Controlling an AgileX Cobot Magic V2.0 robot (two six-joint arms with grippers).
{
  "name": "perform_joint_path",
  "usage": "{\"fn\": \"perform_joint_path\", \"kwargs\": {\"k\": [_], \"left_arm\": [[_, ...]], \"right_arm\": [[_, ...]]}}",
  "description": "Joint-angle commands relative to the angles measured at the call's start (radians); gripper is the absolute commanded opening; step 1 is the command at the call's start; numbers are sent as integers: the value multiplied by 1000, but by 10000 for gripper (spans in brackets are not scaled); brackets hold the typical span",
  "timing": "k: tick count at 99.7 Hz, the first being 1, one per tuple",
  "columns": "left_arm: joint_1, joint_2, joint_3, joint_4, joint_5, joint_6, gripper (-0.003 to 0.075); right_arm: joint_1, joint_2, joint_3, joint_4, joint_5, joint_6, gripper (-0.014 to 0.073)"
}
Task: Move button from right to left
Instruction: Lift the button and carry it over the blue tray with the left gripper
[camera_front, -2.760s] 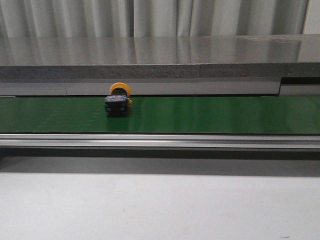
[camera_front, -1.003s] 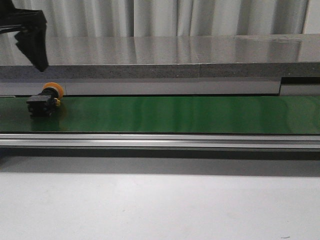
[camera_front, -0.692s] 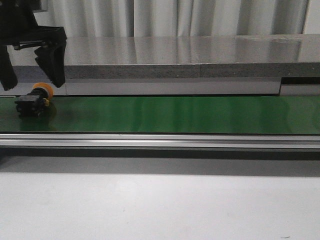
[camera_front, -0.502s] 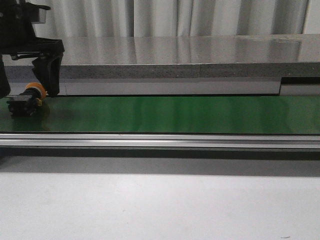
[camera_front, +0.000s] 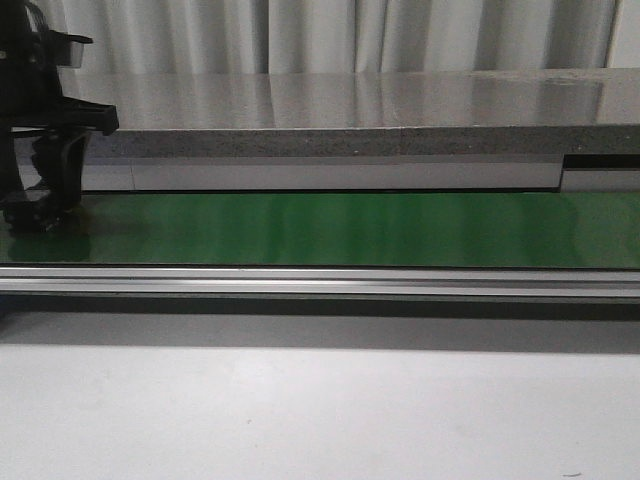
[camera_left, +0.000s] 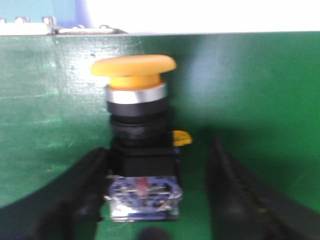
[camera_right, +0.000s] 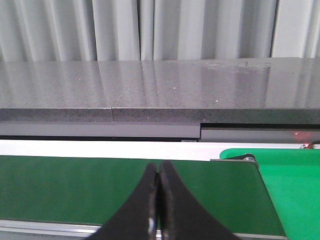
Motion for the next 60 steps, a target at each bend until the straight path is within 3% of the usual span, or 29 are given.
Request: {"fn": "perform_joint_path", "kwargs": {"k": [1, 23, 60], "left_arm": [[-8, -34, -23, -61, -13, -12, 244], [-8, -34, -33, -61, -11, -12, 211], [33, -72, -204, -13, 52, -12, 211]], "right_arm": [[2, 12, -24, 11, -83, -5, -66], [2, 12, -24, 11, -83, -5, -66], [2, 12, -24, 11, -84, -5, -66]]}}
